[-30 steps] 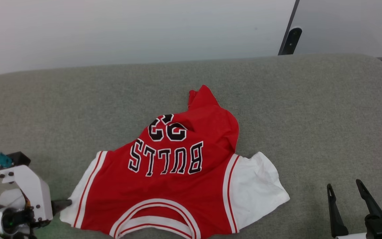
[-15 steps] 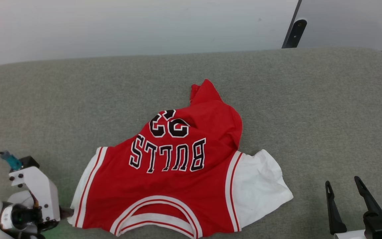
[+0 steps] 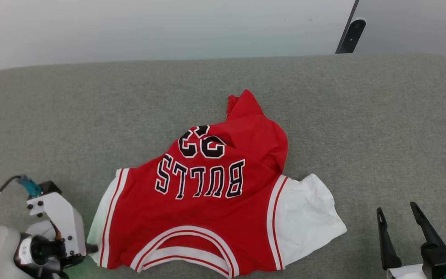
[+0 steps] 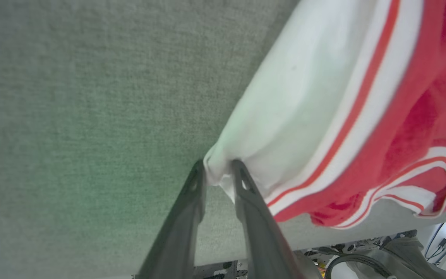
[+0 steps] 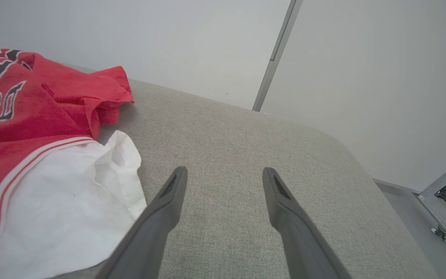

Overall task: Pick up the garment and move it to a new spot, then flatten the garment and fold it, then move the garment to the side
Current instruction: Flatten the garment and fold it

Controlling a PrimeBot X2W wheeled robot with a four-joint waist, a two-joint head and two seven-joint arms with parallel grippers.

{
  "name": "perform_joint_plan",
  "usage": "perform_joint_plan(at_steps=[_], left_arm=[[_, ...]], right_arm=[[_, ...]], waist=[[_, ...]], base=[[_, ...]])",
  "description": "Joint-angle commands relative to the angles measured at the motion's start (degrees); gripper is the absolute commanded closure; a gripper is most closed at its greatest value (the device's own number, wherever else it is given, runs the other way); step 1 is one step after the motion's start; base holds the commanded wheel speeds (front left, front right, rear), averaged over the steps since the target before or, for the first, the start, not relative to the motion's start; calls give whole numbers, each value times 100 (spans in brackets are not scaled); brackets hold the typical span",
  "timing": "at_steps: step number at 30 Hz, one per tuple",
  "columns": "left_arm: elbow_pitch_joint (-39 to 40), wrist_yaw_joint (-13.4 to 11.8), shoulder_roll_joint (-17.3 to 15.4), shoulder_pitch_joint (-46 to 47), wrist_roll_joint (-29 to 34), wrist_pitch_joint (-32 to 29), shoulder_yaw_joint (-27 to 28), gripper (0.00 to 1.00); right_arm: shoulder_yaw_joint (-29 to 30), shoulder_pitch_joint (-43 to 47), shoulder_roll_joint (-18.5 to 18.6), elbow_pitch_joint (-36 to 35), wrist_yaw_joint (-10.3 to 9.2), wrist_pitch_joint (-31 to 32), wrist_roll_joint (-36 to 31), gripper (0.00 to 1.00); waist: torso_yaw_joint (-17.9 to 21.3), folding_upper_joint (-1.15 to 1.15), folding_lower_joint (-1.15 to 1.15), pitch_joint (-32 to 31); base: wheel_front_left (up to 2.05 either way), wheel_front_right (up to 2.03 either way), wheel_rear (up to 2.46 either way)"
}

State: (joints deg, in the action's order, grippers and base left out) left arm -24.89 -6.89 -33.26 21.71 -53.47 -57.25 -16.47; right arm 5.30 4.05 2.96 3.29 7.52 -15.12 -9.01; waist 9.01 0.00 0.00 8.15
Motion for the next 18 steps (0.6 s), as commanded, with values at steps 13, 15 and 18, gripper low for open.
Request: perform_joint_plan(at_steps=[13, 15, 18], left_arm=[[-258, 96, 239, 179, 66, 375, -60, 100], [-279, 134, 261, 196, 77, 387, -89, 100], [-283, 175, 317, 257, 111, 406, -147, 100]], right_arm=[[-616, -143, 131, 390, -6, 280, 483, 0], [-983, -295, 328, 465, -7, 682, 730, 0], [-1667, -479, 659, 500, -7, 1541, 1295, 0]], waist=[[-122, 0, 0, -95], [-178, 0, 0, -121], [-272, 0, 0, -146]], base=[[0, 0, 0], [0, 0, 0], [0, 0, 0]])
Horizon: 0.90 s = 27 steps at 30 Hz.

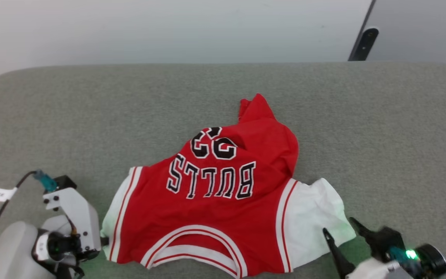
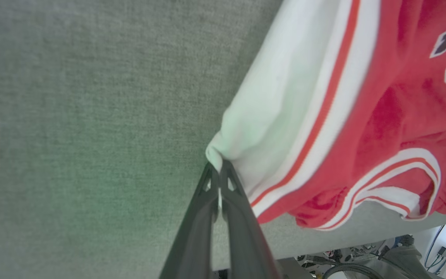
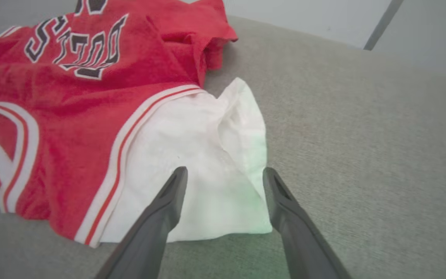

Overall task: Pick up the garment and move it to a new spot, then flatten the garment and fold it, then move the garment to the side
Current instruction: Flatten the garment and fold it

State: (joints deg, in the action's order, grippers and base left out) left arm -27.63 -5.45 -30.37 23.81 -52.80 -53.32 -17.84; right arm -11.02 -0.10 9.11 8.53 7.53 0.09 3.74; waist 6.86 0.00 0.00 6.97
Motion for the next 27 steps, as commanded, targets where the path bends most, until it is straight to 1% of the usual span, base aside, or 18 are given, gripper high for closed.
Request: perform_joint_plan(at_steps=[1, 3, 5, 7, 9, 11, 14, 17, 18, 19, 20, 22, 24, 25, 27], left_arm=[[-11, 47, 43, 61, 64, 19, -37, 100], [-23, 84, 97, 92, 57, 38, -74, 100], [-36, 102, 129, 140, 66, 37, -109, 100], [-47, 127, 170, 202, 92, 44, -147, 100], [-65, 143, 211, 231, 101, 56, -176, 100], [-73, 165, 248, 288, 90, 81, -191, 100], [-89, 203, 293, 366, 90, 95, -217, 100], [-128, 248, 331, 442, 91, 154, -230, 100], [-148, 266, 348, 457, 90, 177, -233, 100], [-176, 285, 368, 476, 92, 188, -242, 100], [-201, 297, 389, 492, 81, 202, -246, 100], [-259, 316, 412, 529, 66, 224, -257, 100], [-327, 343, 438, 543, 58, 237, -267, 100], [-361, 353, 438, 552, 54, 240, -269, 100], [-398, 381, 413, 623, 42, 214, -269, 100]], right_arm=[[-202, -170, 166, -62, -8, 313, 221, 0], [-482, -306, 323, -97, -7, 962, 637, 0], [-617, -443, 468, -160, -7, 1603, 979, 0], [-747, -546, 583, -241, -7, 2228, 1226, 0], [-787, -584, 612, -300, -7, 2833, 1489, 0], [-873, -652, 693, -421, -8, 3322, 1630, 0], [-905, -665, 729, -514, -7, 3879, 1698, 0], [-923, -738, 724, -477, -7, 4127, 1564, 0], [-895, -756, 681, -413, -7, 4180, 1568, 5], [-880, -775, 629, -340, -7, 4204, 1558, 59], [-890, -812, 627, -280, -7, 4206, 1486, 100], [-876, -849, 543, -125, -7, 4196, 1490, 100], [-893, -901, 537, -29, -7, 4217, 1479, 100], [-823, -928, 506, 8, -7, 4237, 1566, 100], [-775, -1013, 541, 10, -7, 4304, 1658, 100]], waist=[[-90, 0, 0, -31], [-158, 0, 0, -43], [-225, 0, 0, -45], [-297, 0, 0, -45], [-362, 0, 0, -36], [-421, 0, 0, -13], [-496, 0, 0, 50], [-545, 0, 0, 123], [-558, 0, 0, 146], [-571, 0, 0, 164], [-584, 0, 0, 178], [-597, 0, 0, 192], [-604, 0, 0, 192], [-600, 0, 0, 186], [-586, 0, 0, 159]], base=[[0, 0, 0], [0, 0, 0], [0, 0, 0], [0, 0, 0], [0, 0, 0], [0, 0, 0], [0, 0, 0], [0, 0, 0], [0, 0, 0], [0, 0, 0], [0, 0, 0], [0, 0, 0], [0, 0, 0], [0, 0, 0], [0, 0, 0]])
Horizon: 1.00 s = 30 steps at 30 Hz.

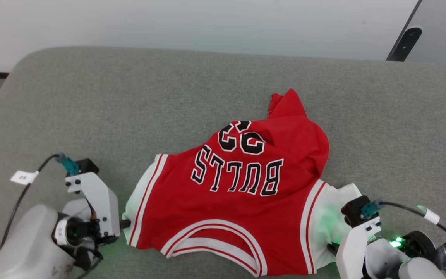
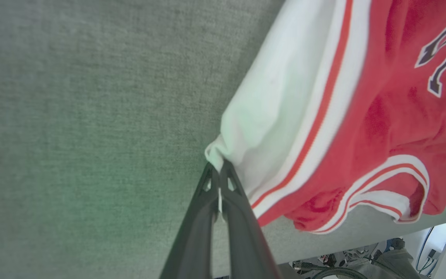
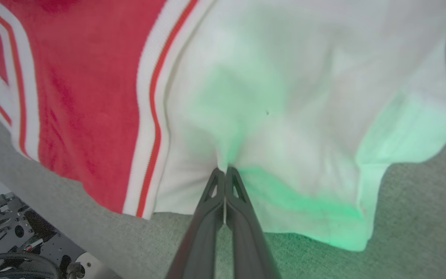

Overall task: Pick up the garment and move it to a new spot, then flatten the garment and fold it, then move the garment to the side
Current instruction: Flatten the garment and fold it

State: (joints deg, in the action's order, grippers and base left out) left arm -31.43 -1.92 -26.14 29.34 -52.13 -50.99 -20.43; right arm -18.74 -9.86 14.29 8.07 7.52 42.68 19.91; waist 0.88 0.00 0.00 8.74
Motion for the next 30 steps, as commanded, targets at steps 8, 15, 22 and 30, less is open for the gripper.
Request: perform_joint_plan(at_steps=[8, 15, 22, 30], left_arm=[[5, 51, -215, 501, 90, -171, -20, 100], [130, 37, -301, 1080, 214, -345, -85, 100], [81, -21, -278, 2051, 531, -167, -135, 100], [-438, 20, -3, 3183, 972, 643, -214, 100]], right_arm=[[390, -572, 199, -292, -6, 484, 784, 100], [614, -1530, 336, -329, -6, 698, 1164, 100], [630, -2882, 262, 219, -6, 308, 1342, 100], [307, -4563, -83, 1639, -6, -1125, 874, 100]], waist=[[100, 0, 0, -330], [163, 0, 0, -770], [197, 0, 0, -963], [317, 0, 0, -1052]], base=[[0, 0, 0], [0, 0, 0], [0, 0, 0], [0, 0, 0]])
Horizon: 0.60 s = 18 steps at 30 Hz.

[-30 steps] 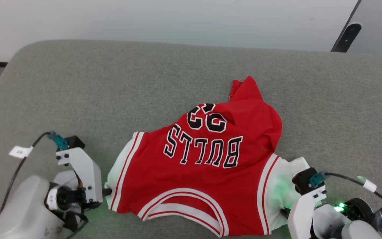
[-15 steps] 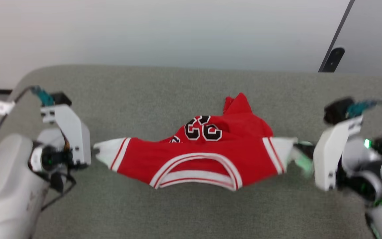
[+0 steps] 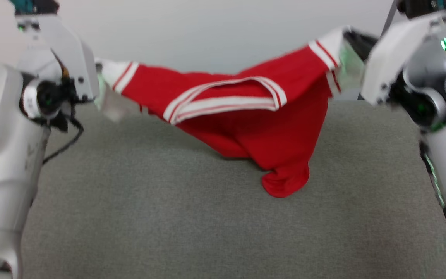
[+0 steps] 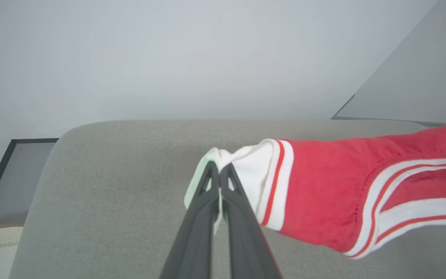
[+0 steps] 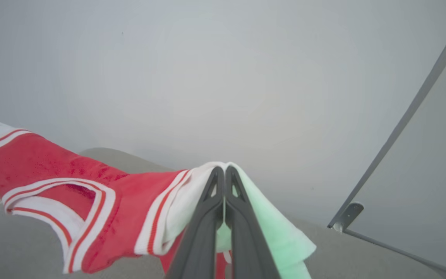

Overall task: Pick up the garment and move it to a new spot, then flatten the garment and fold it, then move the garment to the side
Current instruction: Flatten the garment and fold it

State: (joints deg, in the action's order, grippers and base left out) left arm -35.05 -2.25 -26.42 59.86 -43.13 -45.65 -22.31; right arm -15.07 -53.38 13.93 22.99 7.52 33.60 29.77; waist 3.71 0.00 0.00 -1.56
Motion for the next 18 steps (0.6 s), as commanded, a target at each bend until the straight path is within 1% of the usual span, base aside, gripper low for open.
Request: perform_joint_plan(at_steps=[1, 2, 3, 4, 5, 6, 8, 10, 11, 15, 18], left_arm=[[-175, 63, 81, 263, 93, 226, -21, 100], [-175, 63, 81, 263, 93, 226, -21, 100], [-271, 69, 132, 387, 115, 333, -12, 100], [-480, 109, 196, 629, 202, 567, -28, 100], [-480, 109, 196, 629, 202, 567, -28, 100], [-674, 98, 273, 893, 252, 840, 18, 100], [-852, 122, 315, 1158, 345, 1135, 12, 100], [-1056, 133, 352, 1402, 424, 1441, 20, 100], [-1056, 133, 352, 1402, 424, 1441, 20, 100], [-1428, 200, 436, 1847, 507, 1875, 26, 100], [-1717, 312, 416, 2142, 596, 2114, -21, 100]], right_arm=[[-123, -406, -82, 363, -6, -449, -187, 100], [-123, -406, -82, 363, -6, -449, -187, 100], [-162, -570, -146, 578, -6, -681, -222, 100], [-207, -907, -258, 1009, -6, -1176, -328, 100], [-207, -907, -258, 1009, -6, -1176, -328, 100], [-295, -1227, -345, 1431, -6, -1599, -389, 100], [-297, -1524, -421, 1839, -6, -1954, -431, 100], [-373, -1767, -495, 2211, -6, -2185, -446, 100], [-373, -1767, -495, 2211, -6, -2185, -446, 100], [-438, -2208, -580, 2806, -6, -2617, -441, 100], [-499, -2466, -646, 3149, -6, -2851, -414, 100]], waist=[[40, 0, 0, -25], [40, 0, 0, -25], [47, 0, 0, -28], [64, 0, 0, -34], [64, 0, 0, -34], [79, 0, 0, -33], [89, 0, 0, -28], [102, 0, 0, -11], [102, 0, 0, -11], [118, 0, 0, 76], [137, 0, 0, 210]], base=[[0, 0, 0], [0, 0, 0], [0, 0, 0], [0, 0, 0], [0, 0, 0], [0, 0, 0], [0, 0, 0], [0, 0, 0], [0, 0, 0], [0, 0, 0], [0, 0, 0]])
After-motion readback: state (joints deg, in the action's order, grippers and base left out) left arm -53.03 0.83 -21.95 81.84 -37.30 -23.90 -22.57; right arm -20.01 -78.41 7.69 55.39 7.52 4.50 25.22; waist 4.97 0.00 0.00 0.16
